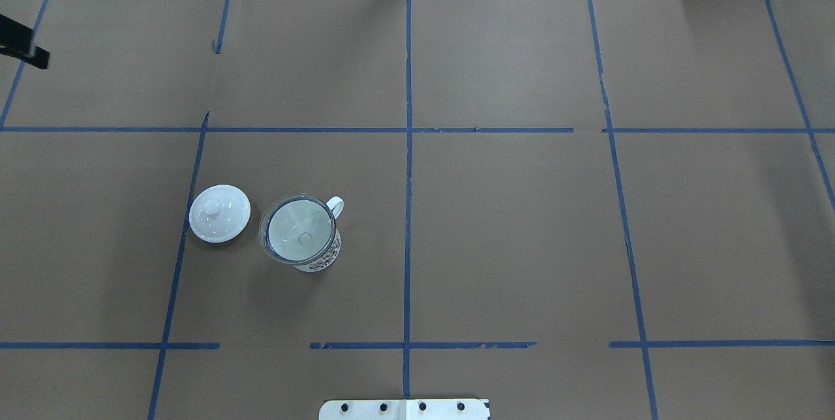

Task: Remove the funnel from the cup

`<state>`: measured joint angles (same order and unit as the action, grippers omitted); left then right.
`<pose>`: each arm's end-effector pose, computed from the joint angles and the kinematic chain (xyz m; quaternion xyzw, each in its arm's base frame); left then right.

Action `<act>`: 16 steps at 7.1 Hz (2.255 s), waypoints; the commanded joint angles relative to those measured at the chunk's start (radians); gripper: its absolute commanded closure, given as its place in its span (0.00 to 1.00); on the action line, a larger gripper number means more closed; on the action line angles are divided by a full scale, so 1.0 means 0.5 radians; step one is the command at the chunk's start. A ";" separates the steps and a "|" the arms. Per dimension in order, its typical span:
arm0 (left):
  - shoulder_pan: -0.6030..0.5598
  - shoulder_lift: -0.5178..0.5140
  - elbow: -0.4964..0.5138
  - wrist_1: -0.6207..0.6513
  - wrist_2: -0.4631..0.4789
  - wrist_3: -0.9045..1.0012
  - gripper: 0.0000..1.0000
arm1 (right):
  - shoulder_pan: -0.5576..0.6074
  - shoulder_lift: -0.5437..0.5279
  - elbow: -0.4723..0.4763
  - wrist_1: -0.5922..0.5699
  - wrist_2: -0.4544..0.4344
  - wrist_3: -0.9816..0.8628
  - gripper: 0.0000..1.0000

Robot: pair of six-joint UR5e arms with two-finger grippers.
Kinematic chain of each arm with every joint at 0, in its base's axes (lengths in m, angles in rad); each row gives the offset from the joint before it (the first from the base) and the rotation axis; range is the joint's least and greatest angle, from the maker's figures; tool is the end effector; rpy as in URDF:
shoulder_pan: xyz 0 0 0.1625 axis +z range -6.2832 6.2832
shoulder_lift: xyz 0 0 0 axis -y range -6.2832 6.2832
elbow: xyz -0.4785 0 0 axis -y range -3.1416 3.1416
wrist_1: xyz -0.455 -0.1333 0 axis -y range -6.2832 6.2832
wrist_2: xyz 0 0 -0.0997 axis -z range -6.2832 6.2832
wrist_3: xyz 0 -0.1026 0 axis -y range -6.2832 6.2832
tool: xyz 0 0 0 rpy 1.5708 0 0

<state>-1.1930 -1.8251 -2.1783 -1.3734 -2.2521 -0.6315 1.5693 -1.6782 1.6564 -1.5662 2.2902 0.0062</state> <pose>0.1369 -0.5312 0.2815 0.1164 0.4251 -0.0046 0.8976 0.0649 -0.5021 0.7270 -0.0094 -0.3519 0.0052 0.9360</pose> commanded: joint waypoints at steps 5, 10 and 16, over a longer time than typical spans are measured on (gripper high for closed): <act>1.029 -0.611 0.141 0.332 0.556 -0.676 0.00 | 0.000 0.000 0.001 0.000 0.000 0.000 0.00; 1.420 -0.768 0.603 0.054 0.783 -1.001 0.00 | 0.000 0.000 0.001 0.000 0.000 0.000 0.00; 1.426 -0.771 0.638 -0.027 0.774 -1.004 1.00 | 0.000 0.000 0.001 0.000 0.000 0.000 0.00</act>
<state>-0.4802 -2.2081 -1.8559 -1.3898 -1.8613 -1.1324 1.5693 -1.6782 1.6567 -1.5662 2.2902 0.0062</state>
